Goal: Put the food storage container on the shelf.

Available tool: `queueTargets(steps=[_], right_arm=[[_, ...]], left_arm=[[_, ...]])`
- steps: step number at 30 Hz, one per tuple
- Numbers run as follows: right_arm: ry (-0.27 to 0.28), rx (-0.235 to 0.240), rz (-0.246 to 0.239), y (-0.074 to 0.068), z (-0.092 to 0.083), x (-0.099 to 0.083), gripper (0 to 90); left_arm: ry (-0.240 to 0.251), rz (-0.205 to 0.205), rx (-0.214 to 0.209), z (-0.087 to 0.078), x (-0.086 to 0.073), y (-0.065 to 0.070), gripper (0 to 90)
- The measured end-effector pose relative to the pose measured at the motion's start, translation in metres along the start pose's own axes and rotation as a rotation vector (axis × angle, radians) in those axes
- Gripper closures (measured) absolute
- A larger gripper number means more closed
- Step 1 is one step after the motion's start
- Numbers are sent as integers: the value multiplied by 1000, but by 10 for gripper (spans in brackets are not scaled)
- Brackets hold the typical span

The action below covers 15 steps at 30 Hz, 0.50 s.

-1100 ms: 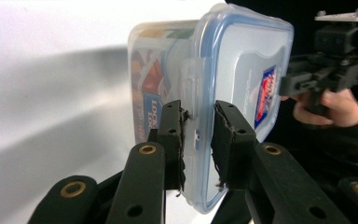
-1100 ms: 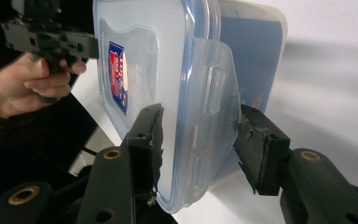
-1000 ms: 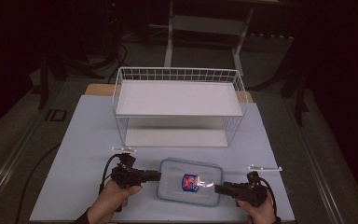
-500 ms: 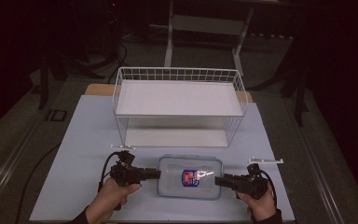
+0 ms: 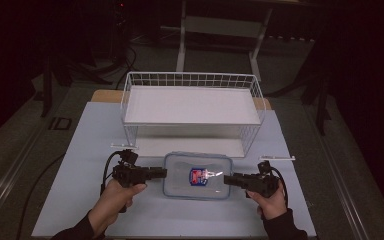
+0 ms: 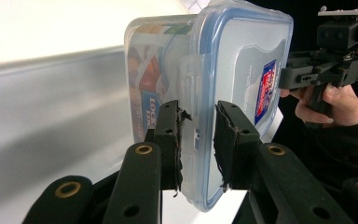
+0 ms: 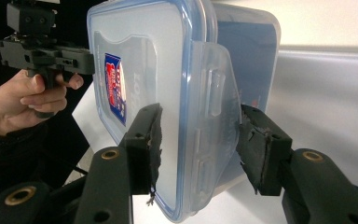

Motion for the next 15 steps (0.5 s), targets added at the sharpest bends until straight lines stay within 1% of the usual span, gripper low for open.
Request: queueTargets(steps=[2,3,4,7,8,9,11,12,13,15], right_arm=[[3,1,2,0,1,2,513],[9,1,-6,0,1,5,513],[18,5,-4,0,2,9,512],[29,8,-11,1,3,18,512],[38,7,-12,2,4,21,512],[41,3,-23,3,5,24,511],[50,-3,-30,5,7,30,511],[47,-14,-45,6,9,33,511],[50,-17,-44,7,11,35,512],[49,-27,-49,11,16,39,512]], left_arm=[[1,3,-1,-1,2,-1,708],[11,10,-5,-2,6,-2,708],[19,15,-6,-2,9,-2,708],[42,35,1,-3,17,-4,709],[40,43,5,-2,18,-5,709],[48,44,7,-2,20,-6,709],[58,44,21,1,23,-12,708],[63,40,23,2,25,-15,708],[64,43,32,4,26,-19,708],[80,44,48,7,29,-25,708]])
Point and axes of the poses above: each handheld gripper's, and its own axes: z roughly forward along the jaws, x roughly out of its top, y roughly to its right, the point moved 5 cm from there along z, roughly forward along the jaws, and after that the axes turned 7 degrees about -x, right-handed, at the moved point
